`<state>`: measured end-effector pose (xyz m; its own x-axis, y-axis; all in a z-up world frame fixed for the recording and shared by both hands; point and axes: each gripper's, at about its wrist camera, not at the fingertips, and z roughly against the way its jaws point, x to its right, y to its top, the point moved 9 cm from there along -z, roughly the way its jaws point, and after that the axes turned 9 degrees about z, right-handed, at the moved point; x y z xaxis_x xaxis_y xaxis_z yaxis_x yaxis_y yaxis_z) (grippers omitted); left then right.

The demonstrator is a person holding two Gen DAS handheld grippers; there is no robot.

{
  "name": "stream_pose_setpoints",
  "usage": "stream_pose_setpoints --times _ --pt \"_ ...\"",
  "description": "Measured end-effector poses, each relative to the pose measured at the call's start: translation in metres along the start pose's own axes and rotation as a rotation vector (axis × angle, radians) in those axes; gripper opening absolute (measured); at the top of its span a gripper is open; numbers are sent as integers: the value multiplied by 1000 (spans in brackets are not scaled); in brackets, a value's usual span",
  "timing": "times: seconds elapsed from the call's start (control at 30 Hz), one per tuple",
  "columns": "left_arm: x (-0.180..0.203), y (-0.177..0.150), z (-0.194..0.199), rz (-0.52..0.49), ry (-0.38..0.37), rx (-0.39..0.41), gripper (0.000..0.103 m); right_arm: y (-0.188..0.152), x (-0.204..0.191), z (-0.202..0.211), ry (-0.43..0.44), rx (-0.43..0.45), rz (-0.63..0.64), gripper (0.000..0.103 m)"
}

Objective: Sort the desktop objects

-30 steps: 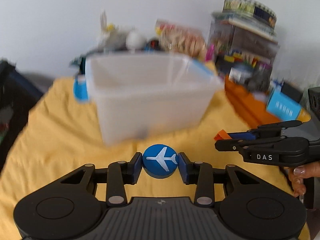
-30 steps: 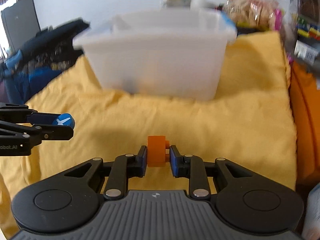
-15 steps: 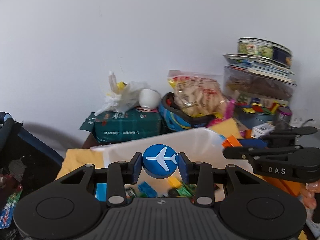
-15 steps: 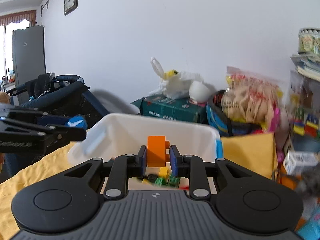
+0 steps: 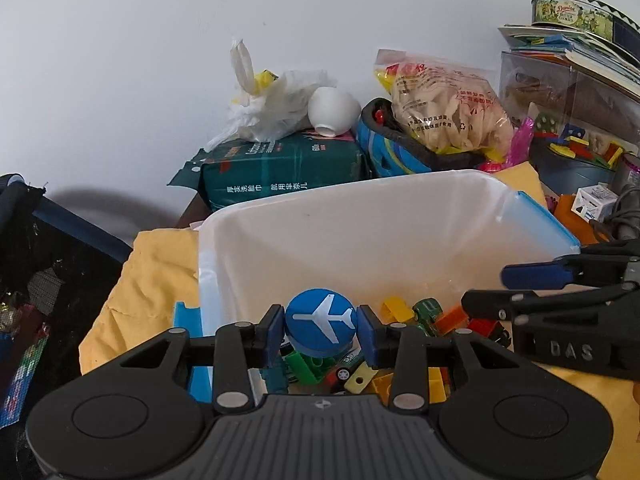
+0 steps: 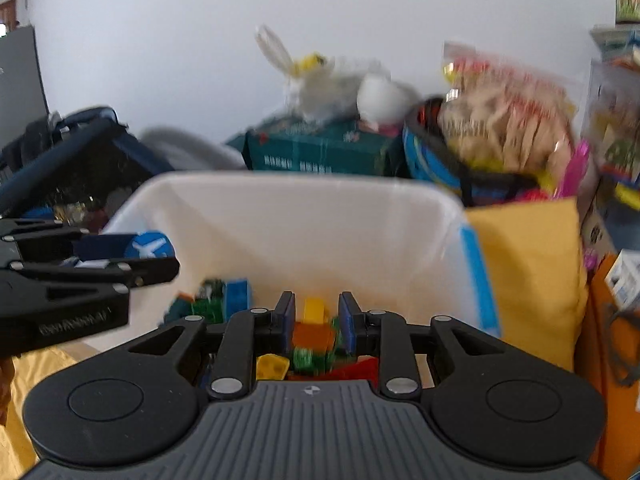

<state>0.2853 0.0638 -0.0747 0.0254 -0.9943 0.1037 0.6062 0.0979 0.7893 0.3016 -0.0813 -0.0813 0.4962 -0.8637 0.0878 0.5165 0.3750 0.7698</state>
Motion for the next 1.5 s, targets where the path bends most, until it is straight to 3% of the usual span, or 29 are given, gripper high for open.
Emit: stream_pose_setpoints --times 0.07,0.1,0.2,0.3,0.43,0.53,0.67,0.73,0.77,0.87,0.93,1.27,1.5 --pt "3 3 9 -6 -23 23 64 -5 -2 -2 0 -12 10 44" --pt "5 5 16 -14 -27 43 67 -6 -3 1 -1 0 17 49" --pt "11 9 40 -22 -45 96 74 -4 -3 13 -14 27 17 49" --pt "16 13 66 -19 -41 145 75 -1 0 27 -9 58 7 51" --pt "15 20 101 29 -21 211 87 2 1 47 -7 89 18 57" --pt "14 25 115 -19 115 218 88 3 1 59 -7 102 32 61" --pt "20 32 144 -160 289 371 88 -4 3 71 8 103 42 67" --pt "26 34 157 -202 315 416 88 -9 5 74 -2 91 47 67" --pt "29 34 159 -206 309 403 89 -10 5 76 -1 91 45 67" --pt "32 33 147 -163 284 235 90 -9 4 83 17 100 51 68" --pt "34 33 137 -121 244 172 90 -7 1 85 19 106 70 72" --pt "26 44 109 -38 304 37 90 16 -1 69 -3 14 134 75" --pt "8 39 86 66 322 -97 90 30 10 52 14 -70 139 83"
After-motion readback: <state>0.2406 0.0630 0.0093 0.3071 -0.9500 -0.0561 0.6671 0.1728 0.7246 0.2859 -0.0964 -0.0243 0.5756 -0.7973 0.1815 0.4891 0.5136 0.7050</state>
